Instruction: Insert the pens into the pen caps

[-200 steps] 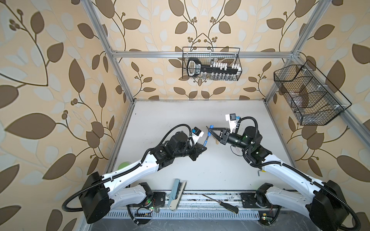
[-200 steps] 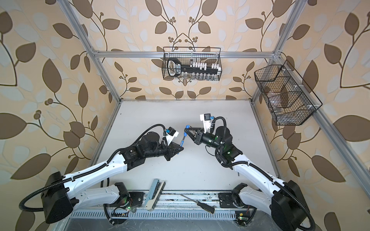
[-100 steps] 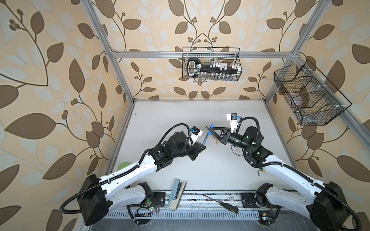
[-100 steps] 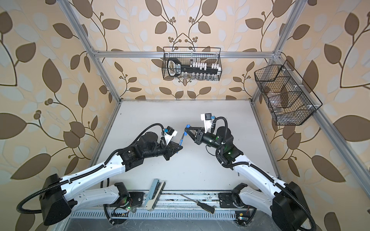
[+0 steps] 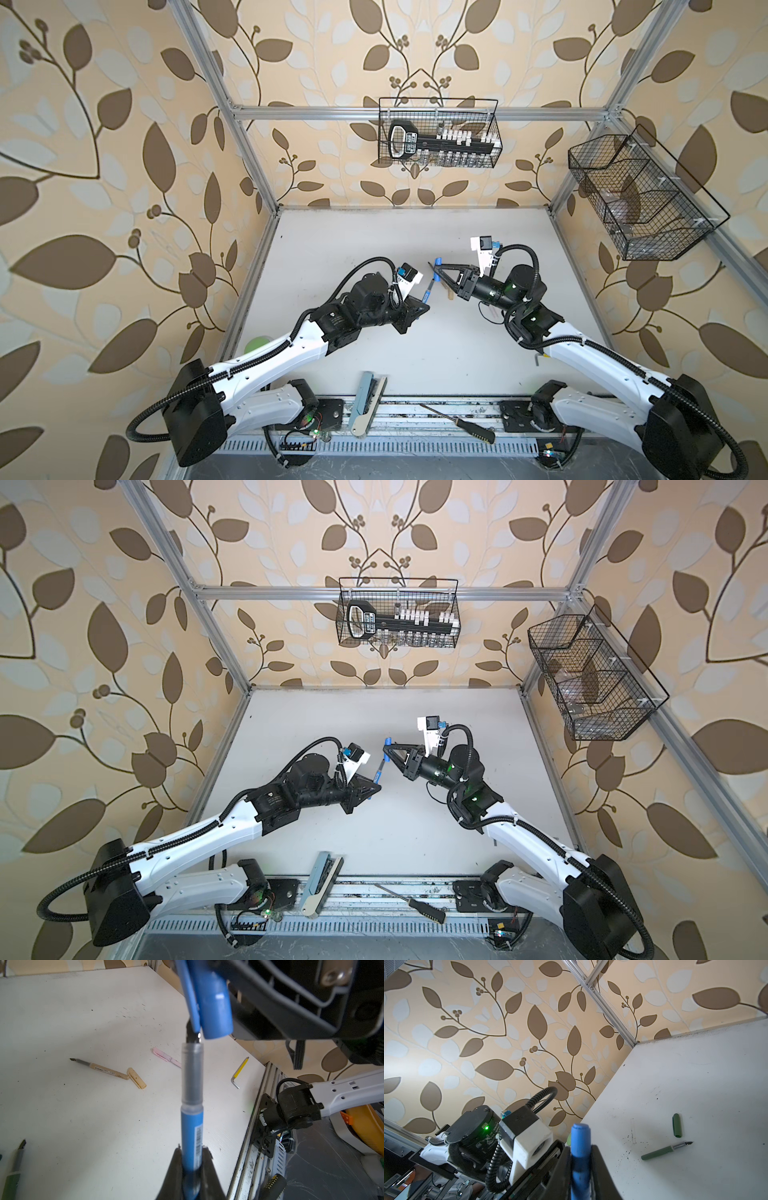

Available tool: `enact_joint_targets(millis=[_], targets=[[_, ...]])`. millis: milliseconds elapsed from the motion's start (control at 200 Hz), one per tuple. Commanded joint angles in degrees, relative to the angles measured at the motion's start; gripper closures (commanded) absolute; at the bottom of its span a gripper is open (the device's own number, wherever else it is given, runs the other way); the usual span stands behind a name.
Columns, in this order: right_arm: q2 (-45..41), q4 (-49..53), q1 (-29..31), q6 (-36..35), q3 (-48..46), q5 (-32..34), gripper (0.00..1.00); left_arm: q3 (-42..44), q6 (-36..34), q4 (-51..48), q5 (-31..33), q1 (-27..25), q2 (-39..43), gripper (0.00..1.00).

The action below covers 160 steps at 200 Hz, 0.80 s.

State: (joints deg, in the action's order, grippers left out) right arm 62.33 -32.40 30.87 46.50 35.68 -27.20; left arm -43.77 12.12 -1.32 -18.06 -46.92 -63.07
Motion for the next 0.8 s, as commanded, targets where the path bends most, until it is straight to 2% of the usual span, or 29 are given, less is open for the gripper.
enact_joint_targets(millis=[0, 320, 795], targets=[[-0.5, -1.3, 0.0, 0.5, -0.9, 0.8, 0.82, -2.4, -1.0, 3.0, -1.8, -0.5, 0.1, 0.91], [-2.0, -2.4, -1.9, 0.7, -0.1, 1.8, 0.82, -2.4, -0.6, 3.2, -2.9, -0.5, -0.8, 0.91], [0.3, -4.9, -0.7, 1.6, -1.1, 1.9, 0.82, -2.5, -0.5, 4.2, -3.4, -0.5, -0.1, 0.91]])
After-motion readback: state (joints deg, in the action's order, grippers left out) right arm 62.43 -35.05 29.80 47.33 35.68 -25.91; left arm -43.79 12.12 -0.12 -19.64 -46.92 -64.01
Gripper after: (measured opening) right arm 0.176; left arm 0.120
